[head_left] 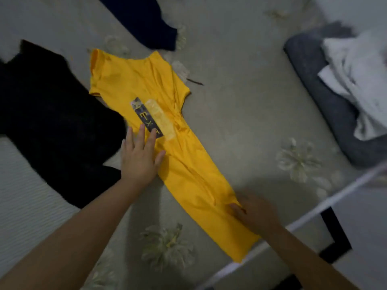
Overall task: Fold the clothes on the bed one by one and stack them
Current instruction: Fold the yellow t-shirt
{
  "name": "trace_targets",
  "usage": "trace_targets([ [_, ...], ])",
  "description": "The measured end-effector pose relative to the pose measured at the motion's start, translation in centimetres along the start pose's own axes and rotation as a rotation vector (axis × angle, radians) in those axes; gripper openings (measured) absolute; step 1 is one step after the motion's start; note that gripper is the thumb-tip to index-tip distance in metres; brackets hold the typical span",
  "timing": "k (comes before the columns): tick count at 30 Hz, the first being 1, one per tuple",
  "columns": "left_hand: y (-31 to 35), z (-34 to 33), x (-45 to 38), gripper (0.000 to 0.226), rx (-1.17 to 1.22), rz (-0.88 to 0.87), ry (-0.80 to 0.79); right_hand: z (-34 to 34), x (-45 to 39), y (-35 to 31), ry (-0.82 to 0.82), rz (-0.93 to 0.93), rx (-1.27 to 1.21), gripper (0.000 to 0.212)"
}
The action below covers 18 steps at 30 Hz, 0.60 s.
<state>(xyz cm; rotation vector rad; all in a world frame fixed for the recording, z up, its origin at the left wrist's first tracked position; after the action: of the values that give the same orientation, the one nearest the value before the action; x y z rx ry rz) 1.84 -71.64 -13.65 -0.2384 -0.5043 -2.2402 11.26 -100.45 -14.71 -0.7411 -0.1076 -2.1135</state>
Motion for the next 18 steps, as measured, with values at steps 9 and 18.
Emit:
trace_targets([
  [9,2.6,-4.2,3.0,0.07,-0.027,-0.358,-0.239,4.6,-3.8,-2.6,0.485,0.073,-0.043,0.056],
  [18,-2.0,-1.1,5.3,0.05,0.304,-0.175,-0.126,5.0,-9.6,-3.5,0.214,0.024,-0.196,0.037],
])
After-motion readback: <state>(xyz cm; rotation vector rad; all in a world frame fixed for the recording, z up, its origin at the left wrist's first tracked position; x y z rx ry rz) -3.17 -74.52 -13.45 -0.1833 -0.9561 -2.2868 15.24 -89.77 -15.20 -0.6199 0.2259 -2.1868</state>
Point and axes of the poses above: each hand's wrist, its own x-axis away from the middle knuckle, its own z-axis out of the back of the hand, y = z × x, the point moved 4 cm from there along -x, towards the middle knuckle, and after that the axes turned 10 degrees about z, right-handed, at the moved point
